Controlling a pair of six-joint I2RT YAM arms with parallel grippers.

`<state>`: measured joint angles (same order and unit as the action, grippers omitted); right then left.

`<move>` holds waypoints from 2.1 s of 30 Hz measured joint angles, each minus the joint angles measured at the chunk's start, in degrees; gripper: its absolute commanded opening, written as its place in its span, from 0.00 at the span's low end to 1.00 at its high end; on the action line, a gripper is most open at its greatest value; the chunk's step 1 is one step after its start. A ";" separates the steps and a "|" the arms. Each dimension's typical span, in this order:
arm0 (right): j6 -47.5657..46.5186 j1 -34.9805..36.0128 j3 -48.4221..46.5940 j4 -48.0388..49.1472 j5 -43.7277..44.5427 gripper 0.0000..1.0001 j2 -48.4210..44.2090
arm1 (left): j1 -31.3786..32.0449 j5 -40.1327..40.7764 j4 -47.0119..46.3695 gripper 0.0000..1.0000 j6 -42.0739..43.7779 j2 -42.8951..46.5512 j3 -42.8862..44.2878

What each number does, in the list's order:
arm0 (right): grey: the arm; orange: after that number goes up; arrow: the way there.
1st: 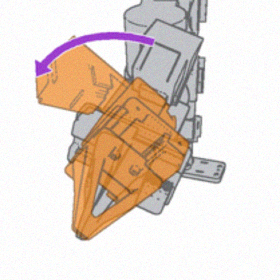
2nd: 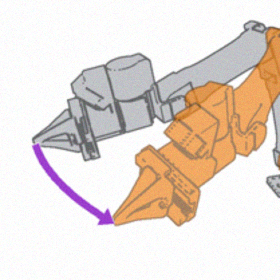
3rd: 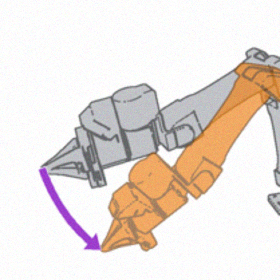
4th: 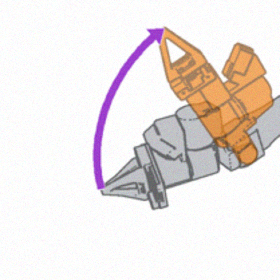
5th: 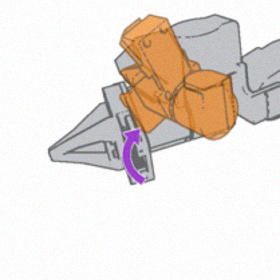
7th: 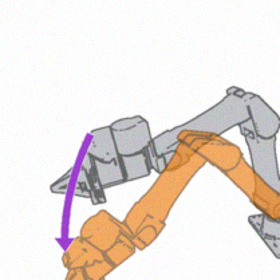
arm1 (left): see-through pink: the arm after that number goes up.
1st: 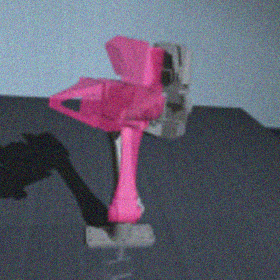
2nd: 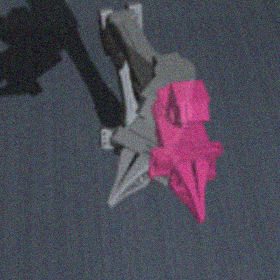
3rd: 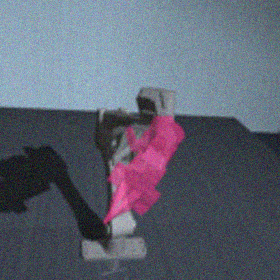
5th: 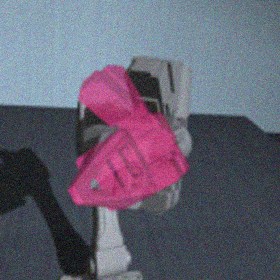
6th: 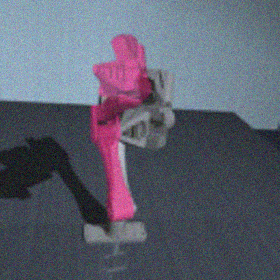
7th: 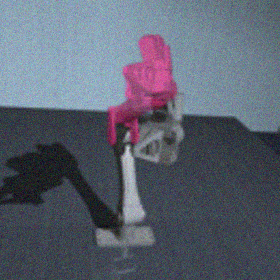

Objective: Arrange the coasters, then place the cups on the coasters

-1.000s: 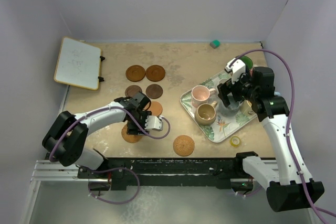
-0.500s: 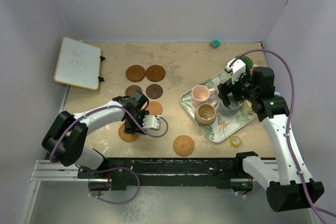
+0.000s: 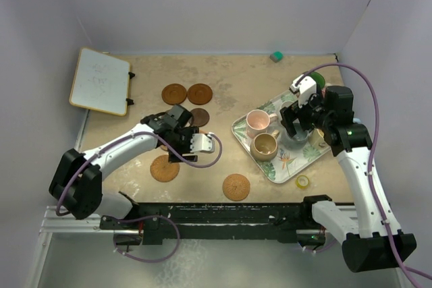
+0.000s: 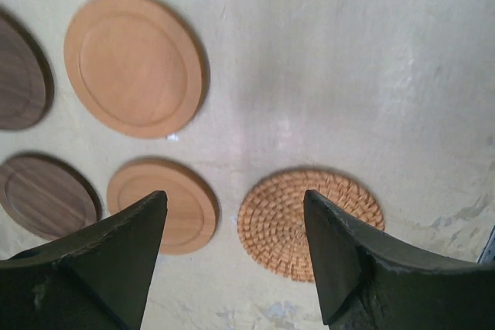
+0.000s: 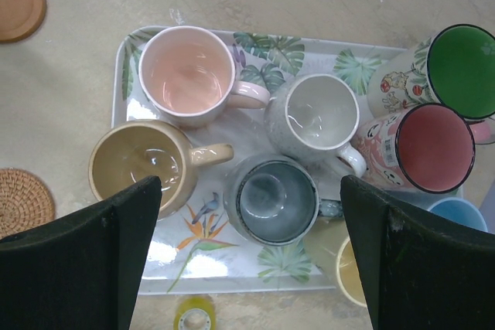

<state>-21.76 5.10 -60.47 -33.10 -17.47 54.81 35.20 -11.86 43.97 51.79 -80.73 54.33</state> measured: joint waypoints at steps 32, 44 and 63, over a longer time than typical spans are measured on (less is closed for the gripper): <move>-0.35 -2.54 0.02 0.00 0.39 1.00 0.31 | 29.09 -2.99 -26.91 0.66 -20.22 -19.85 7.41; -0.37 -2.56 0.02 0.00 0.39 1.00 0.31 | 29.44 -2.78 -29.44 0.64 -22.80 -22.10 7.21; -0.42 -2.56 0.02 0.00 0.39 1.00 0.31 | 21.84 3.10 -26.62 0.61 -14.64 -12.90 -2.14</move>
<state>-22.17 2.55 -60.45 -33.10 -17.08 55.11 57.04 -8.75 17.34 37.15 -93.62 52.18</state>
